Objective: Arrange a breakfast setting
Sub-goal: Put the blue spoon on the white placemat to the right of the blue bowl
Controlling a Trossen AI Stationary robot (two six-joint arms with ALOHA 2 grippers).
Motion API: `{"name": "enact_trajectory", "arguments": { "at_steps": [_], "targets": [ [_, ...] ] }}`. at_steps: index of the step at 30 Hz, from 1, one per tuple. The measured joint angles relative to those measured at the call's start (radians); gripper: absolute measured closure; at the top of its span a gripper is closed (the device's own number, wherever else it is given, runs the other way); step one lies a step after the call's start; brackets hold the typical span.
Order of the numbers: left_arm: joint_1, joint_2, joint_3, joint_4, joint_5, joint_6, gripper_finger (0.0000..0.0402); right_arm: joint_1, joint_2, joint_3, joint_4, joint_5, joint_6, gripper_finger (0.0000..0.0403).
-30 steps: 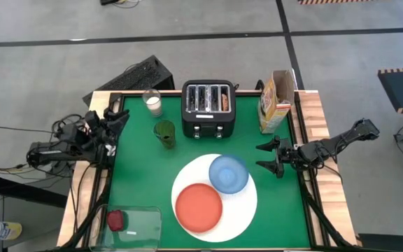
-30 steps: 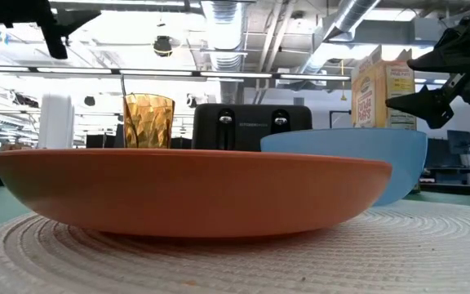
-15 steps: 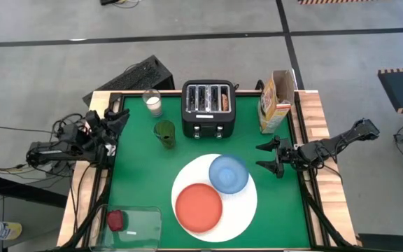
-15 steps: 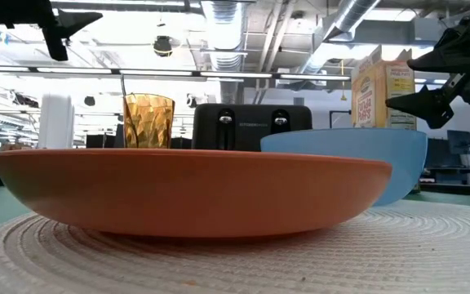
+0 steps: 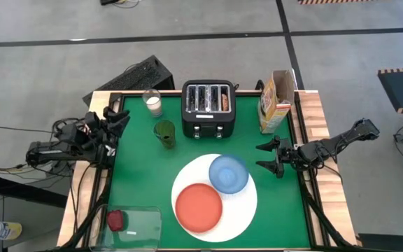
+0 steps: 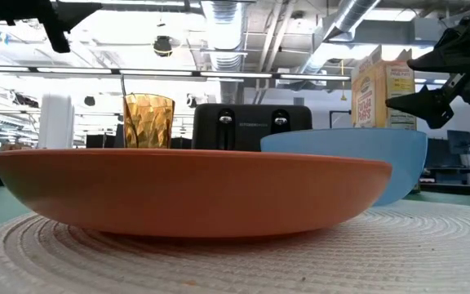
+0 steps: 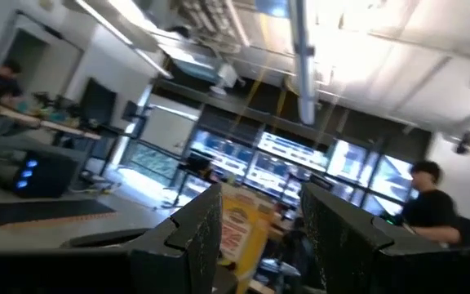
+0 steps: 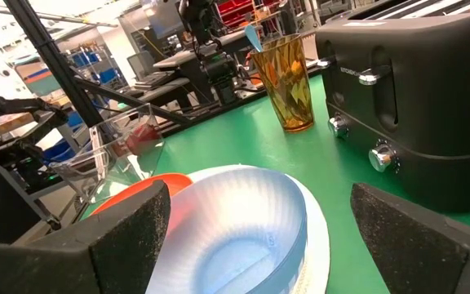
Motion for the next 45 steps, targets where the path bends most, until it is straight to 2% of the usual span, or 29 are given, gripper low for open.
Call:
{"name": "enact_trajectory", "arguments": {
  "at_steps": [6, 9, 14, 17, 20, 24, 28, 35, 39, 45],
  "targets": [
    [0.0, 0.001, 0.0, 0.024, -0.095, -0.001, 0.0245, 0.0, 0.0, 0.0, 0.0, 0.0, 0.0, 0.0003],
    [0.0, 0.0, 0.002, 0.082, -0.095, 0.009, 0.0245, 0.0, 0.0, 0.0, 0.0, 0.0, 0.0, 0.0003],
    [0.0, 0.029, 0.087, 0.052, -0.109, 0.023, 0.0245, 0.0, 0.0, 0.0, 0.0, 0.0, 0.0, 0.0003],
    [0.0, 0.081, 0.178, -0.035, -0.112, 0.077, 0.0245, 0.0, 0.0, 0.0, 0.002, 0.0, -0.001, 0.0003],
    [0.0, 0.139, 0.283, -0.191, -0.124, 0.106, 0.0245, -0.002, 0.0, 0.0, 0.007, 0.0, -0.005, 0.0003],
    [0.0, 0.223, 0.403, -0.374, -0.151, 0.045, 0.0245, -0.002, 0.0, 0.0, 0.035, 0.0, 0.021, 0.0003],
    [0.0, 0.294, 0.478, -0.415, -0.164, -0.022, 0.0245, -0.012, 0.0, 0.0, 0.07, 0.024, 0.104, 0.0003],
    [0.0, 0.453, 0.585, -0.451, -0.028, -0.086, 0.0245, -0.049, 0.0, 0.0, 0.11, 0.024, 0.239, 0.0003],
    [0.0, 0.557, 0.65, -0.596, -0.024, -0.154, 0.0245, -0.068, 0.0, 0.0, 0.08, 0.024, 0.306, 0.0003],
    [0.0, 0.689, 0.764, -0.826, -0.007, -0.329, 0.0245, -0.074, 0.0, 0.0, 0.065, 0.024, 0.498, 0.0003]
  ]
}}
